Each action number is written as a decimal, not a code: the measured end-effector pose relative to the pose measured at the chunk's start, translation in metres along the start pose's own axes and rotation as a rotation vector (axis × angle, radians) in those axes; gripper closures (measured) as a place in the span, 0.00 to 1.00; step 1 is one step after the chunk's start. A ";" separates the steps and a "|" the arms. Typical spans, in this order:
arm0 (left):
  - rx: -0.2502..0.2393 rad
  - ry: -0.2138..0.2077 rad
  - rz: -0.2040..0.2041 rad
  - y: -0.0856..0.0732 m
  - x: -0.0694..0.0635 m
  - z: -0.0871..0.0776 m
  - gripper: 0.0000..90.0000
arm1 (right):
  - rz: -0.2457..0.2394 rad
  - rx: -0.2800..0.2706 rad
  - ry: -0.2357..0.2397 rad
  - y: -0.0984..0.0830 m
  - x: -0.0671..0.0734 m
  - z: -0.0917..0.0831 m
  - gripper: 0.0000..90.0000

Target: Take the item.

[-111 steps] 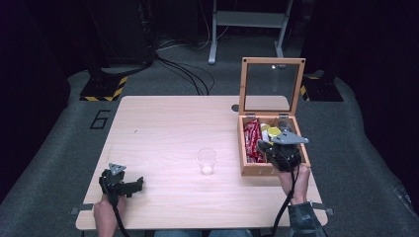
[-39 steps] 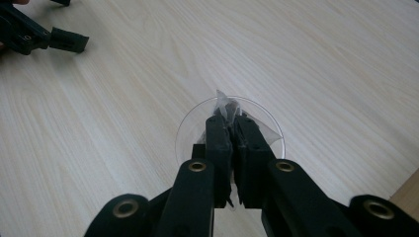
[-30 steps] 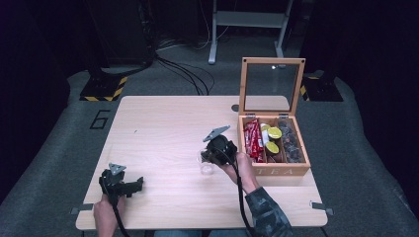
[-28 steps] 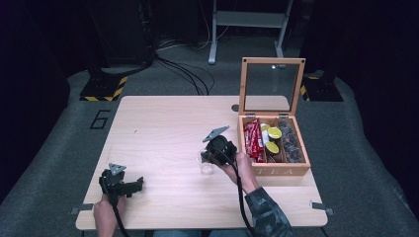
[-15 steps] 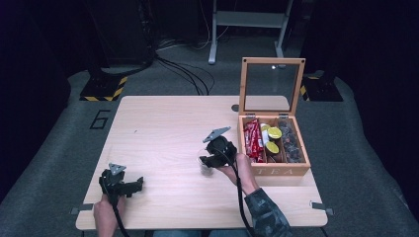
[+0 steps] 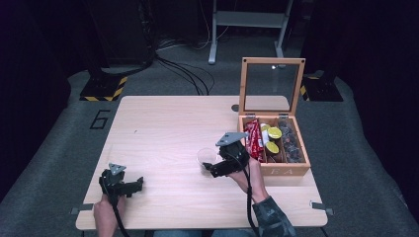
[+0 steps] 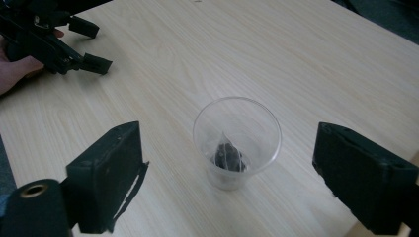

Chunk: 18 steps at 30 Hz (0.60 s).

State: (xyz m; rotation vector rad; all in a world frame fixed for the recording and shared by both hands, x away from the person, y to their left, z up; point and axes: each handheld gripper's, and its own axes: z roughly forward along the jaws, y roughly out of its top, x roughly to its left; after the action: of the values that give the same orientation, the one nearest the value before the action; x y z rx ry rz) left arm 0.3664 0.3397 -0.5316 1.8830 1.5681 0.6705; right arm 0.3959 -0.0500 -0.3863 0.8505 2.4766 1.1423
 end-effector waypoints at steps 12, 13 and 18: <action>-0.001 0.000 -0.002 0.000 0.000 0.000 0.00 | 0.039 -0.078 -0.143 -0.039 -0.006 -0.055 0.06; -0.002 0.000 -0.002 0.000 0.000 0.000 0.00 | 0.050 -0.079 -0.154 -0.043 -0.007 -0.060 0.06; -0.001 0.000 0.000 0.000 0.000 0.000 0.00 | 0.094 -0.094 -0.231 -0.065 -0.013 -0.080 0.05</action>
State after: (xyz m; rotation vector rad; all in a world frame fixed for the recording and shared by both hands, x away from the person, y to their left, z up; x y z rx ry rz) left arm 0.3665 0.3397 -0.5316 1.8822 1.5679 0.6703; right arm 0.3426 -0.1394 -0.3842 1.0190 2.2009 1.1118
